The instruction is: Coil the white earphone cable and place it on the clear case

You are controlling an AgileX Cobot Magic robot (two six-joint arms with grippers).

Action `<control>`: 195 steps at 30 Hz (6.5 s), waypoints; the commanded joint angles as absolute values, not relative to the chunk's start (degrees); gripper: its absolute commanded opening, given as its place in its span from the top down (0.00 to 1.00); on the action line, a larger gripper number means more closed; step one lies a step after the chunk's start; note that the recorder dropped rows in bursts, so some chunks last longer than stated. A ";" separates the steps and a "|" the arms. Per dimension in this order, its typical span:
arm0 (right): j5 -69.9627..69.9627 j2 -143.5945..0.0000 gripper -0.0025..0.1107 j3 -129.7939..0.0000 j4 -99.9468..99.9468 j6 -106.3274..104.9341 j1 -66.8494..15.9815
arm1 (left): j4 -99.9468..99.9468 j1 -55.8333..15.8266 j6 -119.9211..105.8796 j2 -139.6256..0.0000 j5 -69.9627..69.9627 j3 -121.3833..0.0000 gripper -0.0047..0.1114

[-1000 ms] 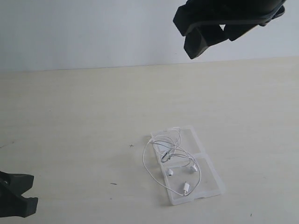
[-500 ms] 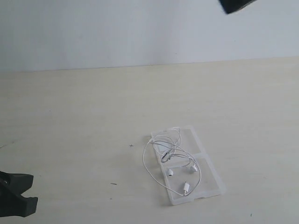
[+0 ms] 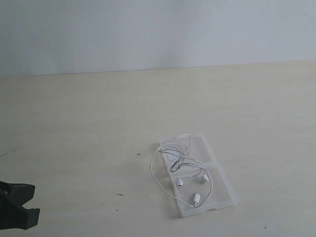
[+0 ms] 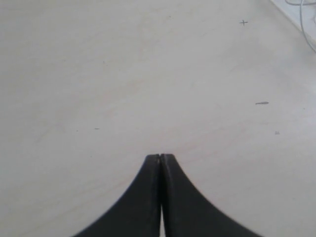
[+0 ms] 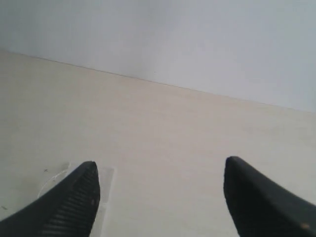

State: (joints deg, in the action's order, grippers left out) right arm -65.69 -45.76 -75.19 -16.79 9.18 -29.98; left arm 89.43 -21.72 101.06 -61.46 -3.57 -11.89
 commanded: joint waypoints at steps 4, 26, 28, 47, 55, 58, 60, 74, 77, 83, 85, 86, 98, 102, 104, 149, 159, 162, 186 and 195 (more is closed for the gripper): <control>-44.99 -35.29 0.38 -54.71 -16.60 9.24 -20.72 | 89.33 -21.67 101.05 -61.41 -4.04 -11.57 0.96; -18.11 -4.00 0.38 -10.71 1.62 10.53 -4.56 | 89.33 -21.67 101.05 -61.41 -4.04 -11.57 0.96; -17.63 -1.18 0.38 -8.77 1.62 10.53 -4.56 | 89.33 -21.67 101.05 -61.41 -4.04 -11.57 0.96; -15.62 0.00 0.38 0.00 -2.85 12.17 -4.67 | 89.33 -21.67 101.05 -61.41 -4.04 -11.57 0.96; -15.50 0.00 0.38 0.00 -2.85 7.16 -4.67 | 89.33 -21.67 101.05 -61.41 -4.04 -11.57 0.96; -15.50 0.00 0.38 0.00 -2.26 4.14 -4.67 | 89.33 -21.67 101.05 -61.41 -4.04 -11.57 0.96; -15.50 0.00 0.38 0.00 -1.95 4.16 -4.67 | 89.33 -21.67 101.05 -61.41 -4.04 -11.57 0.96; -15.50 0.00 0.38 0.00 -0.92 2.04 -4.67 | 89.33 -21.67 101.05 -61.41 -4.04 -11.57 0.96; -15.50 0.00 0.38 0.00 0.96 0.00 -4.67 | 89.33 -21.67 101.05 -61.41 -4.04 -11.57 0.96; -15.50 0.00 0.38 0.00 1.81 -0.30 -4.67 | 89.33 -21.67 101.05 -61.41 -4.04 -11.57 0.96; -15.50 0.00 0.38 0.00 2.00 0.00 -4.67 | 89.33 -21.67 101.05 -61.41 -4.04 -11.57 0.96; -15.50 0.00 0.38 0.00 2.22 0.00 -4.67 | 89.33 -21.67 101.05 -61.41 -4.04 -11.57 0.96; -15.50 0.00 0.38 0.00 2.22 0.00 -4.67 | 89.33 -21.67 101.05 -61.41 -4.04 -11.57 0.96; -15.50 0.00 0.38 0.00 2.22 0.00 -4.67 | 89.33 -21.67 101.05 -61.41 -4.04 -11.57 0.96; -15.50 0.00 0.38 0.00 2.22 0.00 -4.67 | 89.33 -21.67 101.05 -61.41 -4.04 -11.57 0.96; -15.50 0.00 0.38 0.00 2.70 0.00 -4.67 | 62.71 -2.96 109.63 0.00 11.34 -11.57 0.96; -15.50 0.00 0.38 0.00 2.70 0.00 -4.67 | 45.46 -2.85 56.02 0.00 -8.76 -11.57 0.96; -15.50 0.00 0.38 0.00 2.70 0.00 -4.67 | 31.38 -2.85 25.06 0.00 -18.21 -11.57 0.96; -15.50 0.00 0.38 0.00 2.70 0.00 -4.67 | 2.59 3.74 3.23 0.00 -20.69 0.00 0.96; -15.50 0.00 0.38 0.00 2.70 0.00 -4.67 | 2.59 6.58 3.09 0.00 -20.69 0.00 0.96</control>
